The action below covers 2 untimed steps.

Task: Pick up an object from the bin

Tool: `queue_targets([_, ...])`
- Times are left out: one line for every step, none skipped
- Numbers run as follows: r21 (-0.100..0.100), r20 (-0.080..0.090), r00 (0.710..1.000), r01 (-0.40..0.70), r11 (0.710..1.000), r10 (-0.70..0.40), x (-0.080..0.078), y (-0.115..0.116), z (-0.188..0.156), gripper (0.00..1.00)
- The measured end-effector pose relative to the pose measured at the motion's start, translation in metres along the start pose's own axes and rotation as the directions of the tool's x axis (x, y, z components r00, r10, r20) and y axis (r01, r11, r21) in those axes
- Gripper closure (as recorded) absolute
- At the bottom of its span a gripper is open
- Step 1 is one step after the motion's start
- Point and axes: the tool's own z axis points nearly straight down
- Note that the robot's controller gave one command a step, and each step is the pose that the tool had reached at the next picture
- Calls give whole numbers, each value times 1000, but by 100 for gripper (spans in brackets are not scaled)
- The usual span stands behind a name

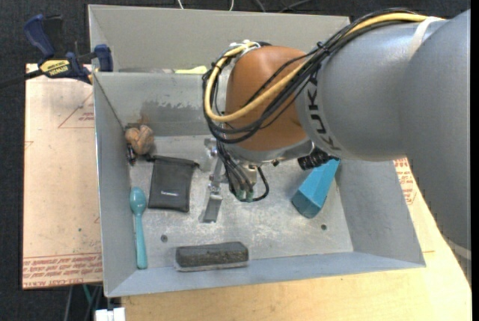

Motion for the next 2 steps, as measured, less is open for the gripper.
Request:
queue_targets([8, -10, 999, -41, 999, 41, 0, -5, -2, 0])
queue_targets([0, 4, 1000, -27, 1000, 27, -12, 0, -21, 0])
